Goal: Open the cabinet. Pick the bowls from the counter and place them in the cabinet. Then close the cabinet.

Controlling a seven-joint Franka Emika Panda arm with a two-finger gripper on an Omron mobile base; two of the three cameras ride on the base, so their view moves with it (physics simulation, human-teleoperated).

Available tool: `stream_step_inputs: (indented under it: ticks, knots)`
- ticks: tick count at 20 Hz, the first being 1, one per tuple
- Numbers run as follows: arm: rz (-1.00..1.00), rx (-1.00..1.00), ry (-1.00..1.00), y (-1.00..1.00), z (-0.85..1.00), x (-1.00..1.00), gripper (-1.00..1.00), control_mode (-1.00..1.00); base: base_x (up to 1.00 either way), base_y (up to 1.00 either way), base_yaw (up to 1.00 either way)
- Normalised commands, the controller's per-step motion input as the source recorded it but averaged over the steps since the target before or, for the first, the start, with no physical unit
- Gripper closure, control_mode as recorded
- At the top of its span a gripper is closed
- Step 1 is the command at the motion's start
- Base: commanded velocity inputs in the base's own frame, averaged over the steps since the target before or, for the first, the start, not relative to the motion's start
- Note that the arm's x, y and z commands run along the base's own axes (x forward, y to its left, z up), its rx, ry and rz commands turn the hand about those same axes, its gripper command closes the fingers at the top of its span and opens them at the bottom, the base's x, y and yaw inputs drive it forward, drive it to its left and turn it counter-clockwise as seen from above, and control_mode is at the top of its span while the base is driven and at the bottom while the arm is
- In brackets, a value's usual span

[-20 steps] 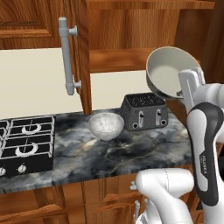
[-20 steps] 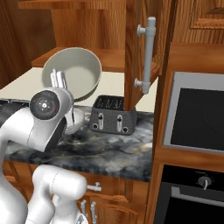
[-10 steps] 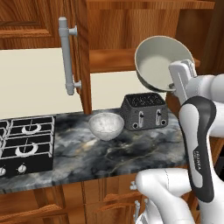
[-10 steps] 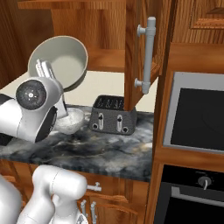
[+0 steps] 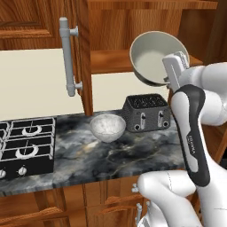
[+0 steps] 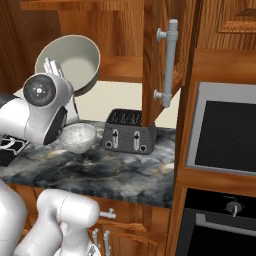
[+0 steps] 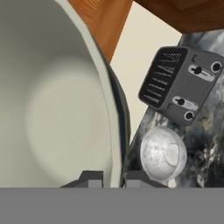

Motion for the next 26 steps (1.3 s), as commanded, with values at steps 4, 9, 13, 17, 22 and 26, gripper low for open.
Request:
stream_step_inputs:
  ticks: [4,9,13,17,22,26]
  knots:
    - [0.04,0.00,0.00,0.03,0.00,0.56,1.00,-1.00,0.00,0.00,0.00]
    - [0.06,-0.01,0.00,0.18,0.00,0.59,1.00,-1.00,0.00,0.00,0.00]
    - [0.06,-0.01,0.00,0.27,0.00,0.59,1.00,-1.00,0.00,0.00,0.00]
    - [0.06,-0.01,0.02,0.33,0.00,0.64,1.00,-1.00,0.00,0.00,0.00]
    - [0.08,0.00,0.02,0.15,0.04,0.54,1.00,-1.00,0.00,0.00,0.00]
    - [0.07,0.00,0.00,0.14,0.10,0.54,1.00,-1.00,0.00,0.00,0.00]
